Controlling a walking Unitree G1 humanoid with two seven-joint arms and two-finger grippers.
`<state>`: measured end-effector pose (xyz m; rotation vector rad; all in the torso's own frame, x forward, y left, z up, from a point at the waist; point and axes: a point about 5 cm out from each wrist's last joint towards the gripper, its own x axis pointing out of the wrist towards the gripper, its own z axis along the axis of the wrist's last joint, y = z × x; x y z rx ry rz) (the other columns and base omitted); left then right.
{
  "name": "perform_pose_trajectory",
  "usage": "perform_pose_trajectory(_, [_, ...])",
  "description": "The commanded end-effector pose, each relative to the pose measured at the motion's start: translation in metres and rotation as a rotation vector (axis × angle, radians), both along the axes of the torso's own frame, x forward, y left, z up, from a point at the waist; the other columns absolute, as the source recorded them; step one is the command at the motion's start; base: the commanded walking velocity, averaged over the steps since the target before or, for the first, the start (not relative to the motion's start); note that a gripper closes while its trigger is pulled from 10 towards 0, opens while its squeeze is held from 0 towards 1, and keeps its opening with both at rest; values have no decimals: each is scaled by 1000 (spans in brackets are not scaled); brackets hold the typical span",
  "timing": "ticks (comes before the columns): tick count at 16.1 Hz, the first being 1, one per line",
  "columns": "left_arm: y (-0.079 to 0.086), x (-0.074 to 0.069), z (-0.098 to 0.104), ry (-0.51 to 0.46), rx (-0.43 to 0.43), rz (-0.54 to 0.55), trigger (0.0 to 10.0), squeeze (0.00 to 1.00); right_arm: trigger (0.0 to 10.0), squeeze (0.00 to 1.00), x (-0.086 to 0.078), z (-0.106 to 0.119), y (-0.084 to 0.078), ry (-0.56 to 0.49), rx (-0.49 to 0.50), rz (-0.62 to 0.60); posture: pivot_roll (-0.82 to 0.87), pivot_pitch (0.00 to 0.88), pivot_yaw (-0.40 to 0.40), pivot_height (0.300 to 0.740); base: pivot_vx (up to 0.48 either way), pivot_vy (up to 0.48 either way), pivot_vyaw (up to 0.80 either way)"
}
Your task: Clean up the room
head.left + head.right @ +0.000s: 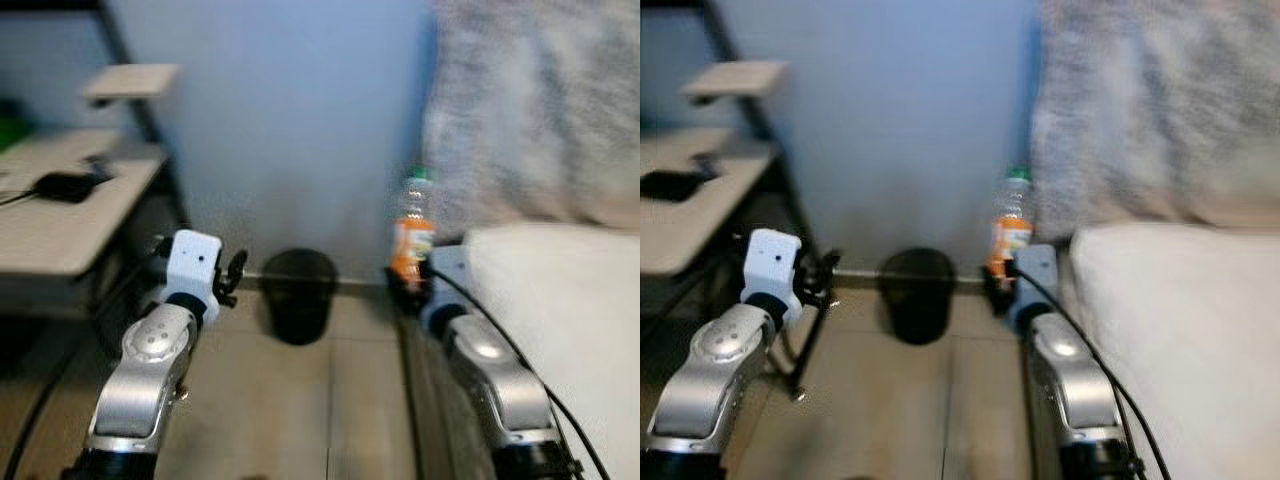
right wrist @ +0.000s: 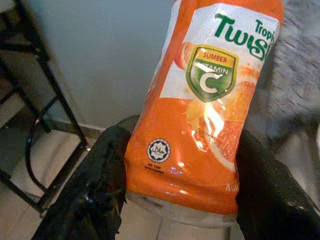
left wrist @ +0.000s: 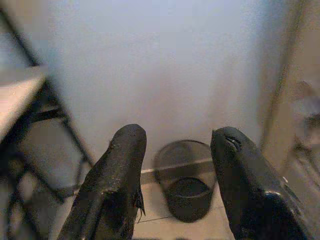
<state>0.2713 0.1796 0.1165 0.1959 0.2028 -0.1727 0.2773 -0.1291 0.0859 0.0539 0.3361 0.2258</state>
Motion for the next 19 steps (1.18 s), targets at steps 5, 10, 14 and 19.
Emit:
perform_pose_trajectory(5, [8, 2, 4, -17, 21, 18, 10000, 0, 10000, 0, 1, 4, 15, -20, 2, 55, -28, 0, 27, 740, 299, 0, 0])
perform_pose_trajectory(10, [9, 2, 6, -20, 25, 17, 10000, 0, 10000, 0, 2, 3, 14, -15, 1, 46, -26, 0, 27, 740, 328, 0, 0])
perform_pose_trajectory(14, [9, 1, 7, -22, 26, 16, 10000, 0, 10000, 0, 2, 2, 15, -12, 1, 45, -25, 0, 26, 740, 352, 0, 0])
perform_pose_trajectory(19, [8, 1, 7, -22, 25, 14, 10000, 0, 10000, 0, 1, 1, 15, -9, 2, 48, -22, 0, 25, 740, 354, 0, 0])
